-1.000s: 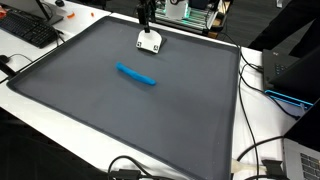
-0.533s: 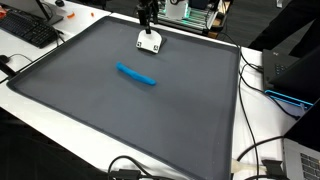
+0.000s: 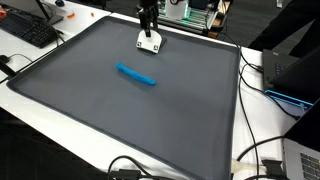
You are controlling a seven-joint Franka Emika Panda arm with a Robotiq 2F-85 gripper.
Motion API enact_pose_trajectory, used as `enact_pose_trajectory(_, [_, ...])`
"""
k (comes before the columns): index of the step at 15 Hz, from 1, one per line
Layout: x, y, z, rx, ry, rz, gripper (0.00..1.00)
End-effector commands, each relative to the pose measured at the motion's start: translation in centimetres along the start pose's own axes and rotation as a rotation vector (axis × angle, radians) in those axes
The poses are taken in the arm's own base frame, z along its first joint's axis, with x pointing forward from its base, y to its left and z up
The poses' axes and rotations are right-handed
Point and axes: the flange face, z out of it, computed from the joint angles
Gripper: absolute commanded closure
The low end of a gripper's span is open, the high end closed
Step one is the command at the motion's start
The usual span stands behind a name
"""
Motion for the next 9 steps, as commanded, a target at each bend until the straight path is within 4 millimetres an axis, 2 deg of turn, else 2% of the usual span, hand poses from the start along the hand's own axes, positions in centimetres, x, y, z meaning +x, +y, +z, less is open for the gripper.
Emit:
enact_pose_trajectory(1, [-0.07,0.51,0.88,0.009,0.021,-0.008,0.00])
enact_pose_trajectory(2, [0.02,-0.07,1.01,0.011,0.023,-0.009,0.00])
enact_pose_trajectory(5, [0.12,0.04,1.34,0.022,0.040,-0.016,0.00])
enact_pose_trajectory(9, [0.34,-0.15,1.83,0.034,0.065,-0.030,0.08])
